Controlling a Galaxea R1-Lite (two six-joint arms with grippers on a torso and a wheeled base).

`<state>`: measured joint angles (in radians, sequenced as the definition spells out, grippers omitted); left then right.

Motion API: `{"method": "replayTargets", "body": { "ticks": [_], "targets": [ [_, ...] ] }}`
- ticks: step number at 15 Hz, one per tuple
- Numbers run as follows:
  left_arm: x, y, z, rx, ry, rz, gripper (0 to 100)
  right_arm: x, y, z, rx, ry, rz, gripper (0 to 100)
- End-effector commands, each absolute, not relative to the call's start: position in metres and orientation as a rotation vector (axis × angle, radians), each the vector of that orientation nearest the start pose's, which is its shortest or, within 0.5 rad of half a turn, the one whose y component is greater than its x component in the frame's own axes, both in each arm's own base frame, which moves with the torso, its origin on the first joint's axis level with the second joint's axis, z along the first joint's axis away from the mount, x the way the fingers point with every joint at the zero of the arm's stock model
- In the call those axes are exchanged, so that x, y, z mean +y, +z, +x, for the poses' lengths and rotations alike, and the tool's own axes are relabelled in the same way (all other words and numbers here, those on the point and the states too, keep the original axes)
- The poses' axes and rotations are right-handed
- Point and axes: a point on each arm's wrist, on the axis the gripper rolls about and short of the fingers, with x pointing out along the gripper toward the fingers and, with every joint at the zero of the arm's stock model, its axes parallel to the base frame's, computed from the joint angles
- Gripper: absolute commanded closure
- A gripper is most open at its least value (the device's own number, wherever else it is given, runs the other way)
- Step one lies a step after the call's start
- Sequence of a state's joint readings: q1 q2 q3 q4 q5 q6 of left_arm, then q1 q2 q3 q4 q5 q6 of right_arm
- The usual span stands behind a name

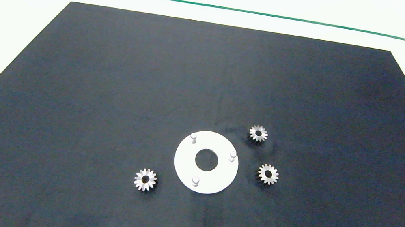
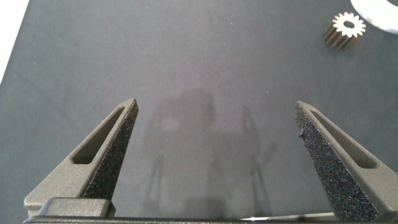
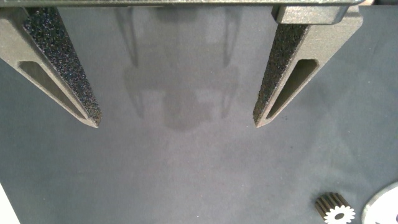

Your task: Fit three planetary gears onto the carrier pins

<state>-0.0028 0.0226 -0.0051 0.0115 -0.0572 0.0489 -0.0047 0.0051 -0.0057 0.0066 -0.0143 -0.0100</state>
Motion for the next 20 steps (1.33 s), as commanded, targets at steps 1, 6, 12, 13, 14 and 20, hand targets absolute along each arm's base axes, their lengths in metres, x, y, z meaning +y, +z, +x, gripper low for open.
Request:
{"method": "replayTargets", "body": {
  "ticks": [1,6,12,13,14,20],
  "targets": [
    [-0.001,0.087,-0.023,0.05,-0.065,0.078,0,0.0,0.097,-0.024,0.012,-0.012,-0.008,0],
    [-0.001,0.143,-0.03,0.23,-0.085,0.168,0,0.0,0.153,-0.009,0.13,0.069,-0.01,0],
    [-0.001,0.187,0.02,0.418,-0.093,0.194,0,0.01,0.198,0.06,0.347,0.18,-0.09,0],
    [-0.001,0.193,0.027,0.439,-0.085,0.189,0,0.013,0.202,0.073,0.379,0.197,-0.122,0],
    [0.0,0.197,0.033,0.451,-0.074,0.186,0,0.016,0.208,0.087,0.403,0.215,-0.149,0],
    [0.001,0.2,0.04,0.483,-0.043,0.177,0,0.055,0.216,0.153,0.538,0.38,-0.225,0]
  ]
}}
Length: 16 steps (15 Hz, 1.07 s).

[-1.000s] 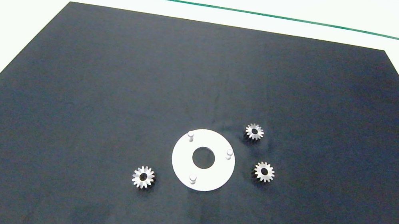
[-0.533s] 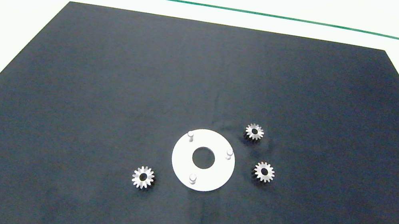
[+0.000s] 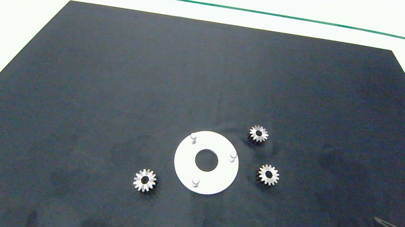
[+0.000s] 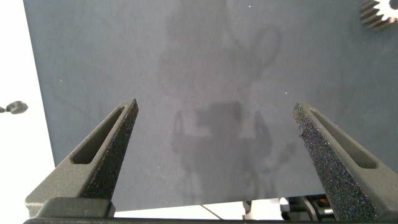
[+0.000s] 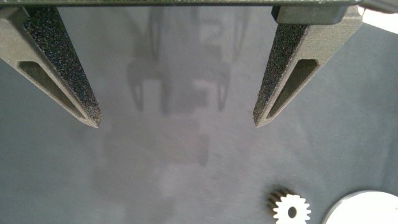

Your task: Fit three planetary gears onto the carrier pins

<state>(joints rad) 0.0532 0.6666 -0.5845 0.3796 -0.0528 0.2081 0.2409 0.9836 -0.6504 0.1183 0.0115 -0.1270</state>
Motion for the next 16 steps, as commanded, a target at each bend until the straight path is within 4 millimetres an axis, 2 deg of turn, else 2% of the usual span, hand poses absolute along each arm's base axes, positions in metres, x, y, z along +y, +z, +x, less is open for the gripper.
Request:
{"method": "replayTargets", "body": {
  "ticks": [1,6,12,16],
  "targets": [
    [0.001,0.2,0.039,0.488,-0.036,0.175,0,0.063,0.214,0.159,0.55,0.418,-0.251,0],
    [0.002,0.199,0.037,0.498,-0.004,0.178,0,0.096,0.204,0.181,0.605,0.539,-0.33,0],
    [0.002,0.199,0.028,0.469,-0.001,0.18,0,0.127,0.199,0.223,0.646,0.534,-0.367,0],
    [0.001,0.199,0.026,0.458,0.001,0.181,0,0.142,0.195,0.234,0.653,0.548,-0.396,0]
  ]
}}
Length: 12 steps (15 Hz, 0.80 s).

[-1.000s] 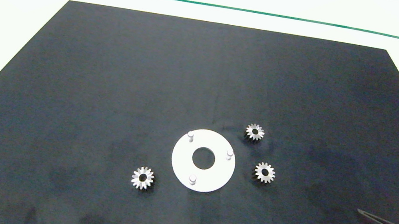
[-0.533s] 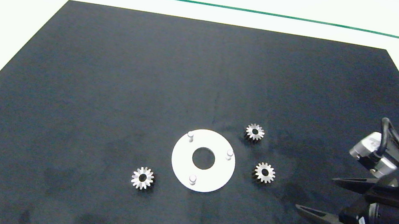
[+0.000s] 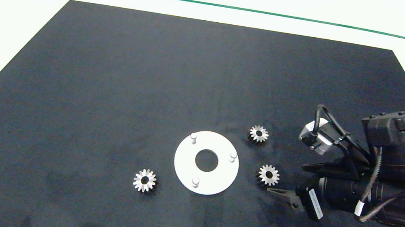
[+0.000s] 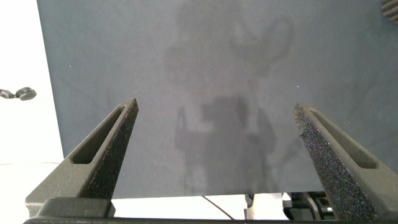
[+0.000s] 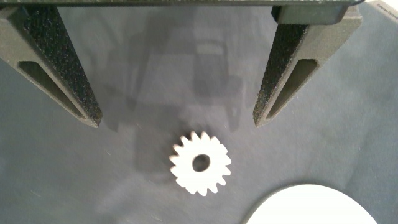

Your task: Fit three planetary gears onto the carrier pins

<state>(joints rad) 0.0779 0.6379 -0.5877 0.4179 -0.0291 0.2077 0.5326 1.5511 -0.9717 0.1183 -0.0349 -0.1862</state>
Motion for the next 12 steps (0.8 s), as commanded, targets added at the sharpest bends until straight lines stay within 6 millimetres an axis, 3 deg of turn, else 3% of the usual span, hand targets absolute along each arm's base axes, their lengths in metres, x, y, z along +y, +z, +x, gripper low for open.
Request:
{"method": "replayTargets", "body": {
  "ticks": [1,12],
  "targets": [
    [0.001,0.199,0.024,0.454,0.001,0.181,0,0.145,0.196,0.235,0.648,0.548,-0.402,0],
    [0.001,0.197,0.017,0.45,0.0,0.181,0,0.161,0.19,0.256,0.654,0.539,-0.436,0]
  ]
}}
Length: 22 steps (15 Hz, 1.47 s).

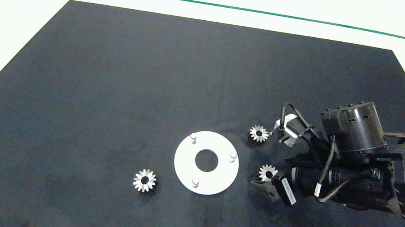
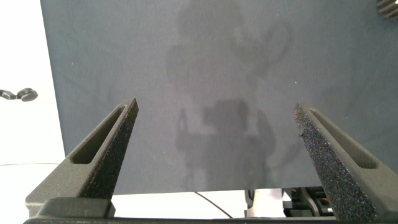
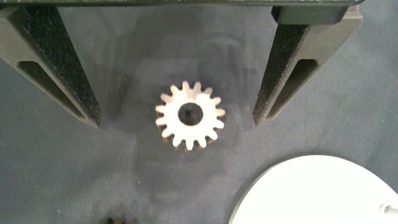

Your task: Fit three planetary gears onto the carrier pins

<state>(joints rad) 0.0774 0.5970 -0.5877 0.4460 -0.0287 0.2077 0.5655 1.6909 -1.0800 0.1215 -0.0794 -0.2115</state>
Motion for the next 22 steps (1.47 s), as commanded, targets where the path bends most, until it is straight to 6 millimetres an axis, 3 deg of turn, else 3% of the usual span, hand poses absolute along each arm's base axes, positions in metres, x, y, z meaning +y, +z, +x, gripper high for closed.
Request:
{"method": "replayTargets", "body": {
  "ticks": [1,5,22],
  "targets": [
    [0.0007,0.1974,0.0174,0.451,0.001,0.181,0,0.1608,0.19,0.2565,0.654,0.538,-0.436,0],
    [0.0007,0.1974,0.0174,0.45,0.0,0.183,0,0.1621,0.1886,0.2561,0.659,0.538,-0.441,0],
    [0.0005,0.2008,0.0154,0.426,0.002,0.186,0,0.1669,0.183,0.2557,0.674,0.536,-0.461,34]
  ]
}}
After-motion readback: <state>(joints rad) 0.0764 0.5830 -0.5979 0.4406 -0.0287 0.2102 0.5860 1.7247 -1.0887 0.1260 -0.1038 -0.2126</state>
